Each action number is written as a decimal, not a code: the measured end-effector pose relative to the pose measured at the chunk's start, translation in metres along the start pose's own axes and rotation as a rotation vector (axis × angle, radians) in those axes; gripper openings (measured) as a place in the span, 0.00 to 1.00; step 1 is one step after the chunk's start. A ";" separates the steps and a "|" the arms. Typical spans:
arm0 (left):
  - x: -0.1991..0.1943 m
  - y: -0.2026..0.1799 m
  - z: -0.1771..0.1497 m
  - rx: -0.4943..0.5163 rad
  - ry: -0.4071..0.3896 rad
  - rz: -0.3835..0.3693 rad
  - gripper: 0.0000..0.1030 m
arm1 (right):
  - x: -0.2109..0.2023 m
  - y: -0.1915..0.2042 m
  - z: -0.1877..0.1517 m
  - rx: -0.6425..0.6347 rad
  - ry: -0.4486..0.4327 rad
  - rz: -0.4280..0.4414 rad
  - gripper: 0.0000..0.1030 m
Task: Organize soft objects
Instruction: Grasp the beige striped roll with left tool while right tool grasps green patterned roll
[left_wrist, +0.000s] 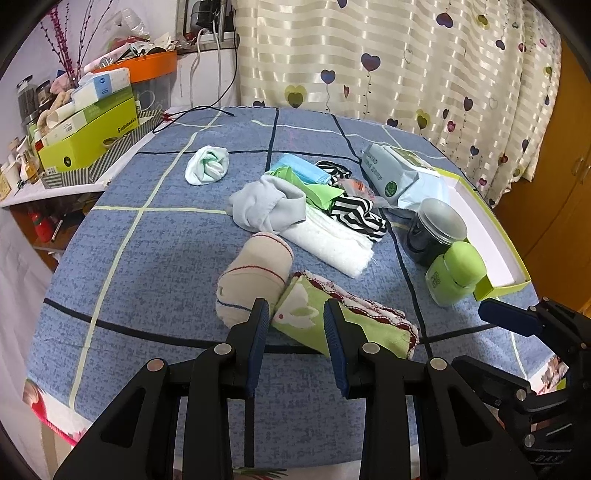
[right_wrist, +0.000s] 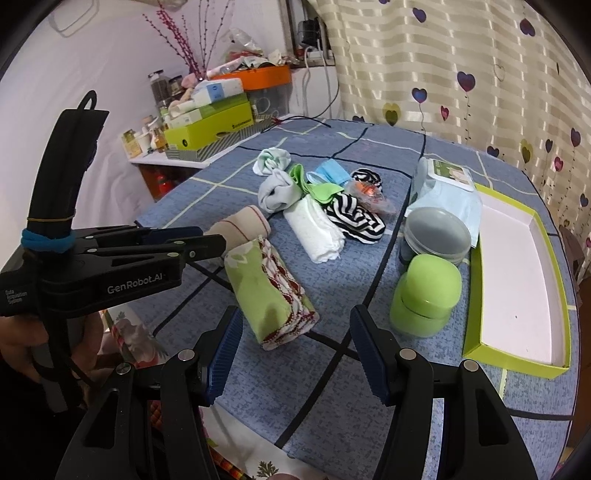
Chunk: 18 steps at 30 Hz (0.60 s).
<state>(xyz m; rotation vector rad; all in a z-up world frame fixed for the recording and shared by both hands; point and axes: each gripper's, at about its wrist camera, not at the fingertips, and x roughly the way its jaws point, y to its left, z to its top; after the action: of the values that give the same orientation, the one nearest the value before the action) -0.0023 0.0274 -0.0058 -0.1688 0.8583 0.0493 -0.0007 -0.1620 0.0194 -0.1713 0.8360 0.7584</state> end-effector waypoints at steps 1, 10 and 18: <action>0.000 0.001 0.000 -0.001 0.000 0.001 0.31 | 0.001 0.001 0.000 -0.002 0.001 0.002 0.59; 0.000 0.005 0.000 -0.011 -0.004 0.013 0.31 | 0.006 0.004 0.005 -0.014 0.006 0.013 0.59; -0.002 0.011 0.001 -0.014 -0.022 0.020 0.31 | 0.013 0.008 0.010 -0.032 0.006 0.038 0.59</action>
<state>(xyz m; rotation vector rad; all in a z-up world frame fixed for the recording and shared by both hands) -0.0041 0.0385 -0.0050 -0.1722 0.8383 0.0759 0.0057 -0.1451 0.0181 -0.1867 0.8346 0.8080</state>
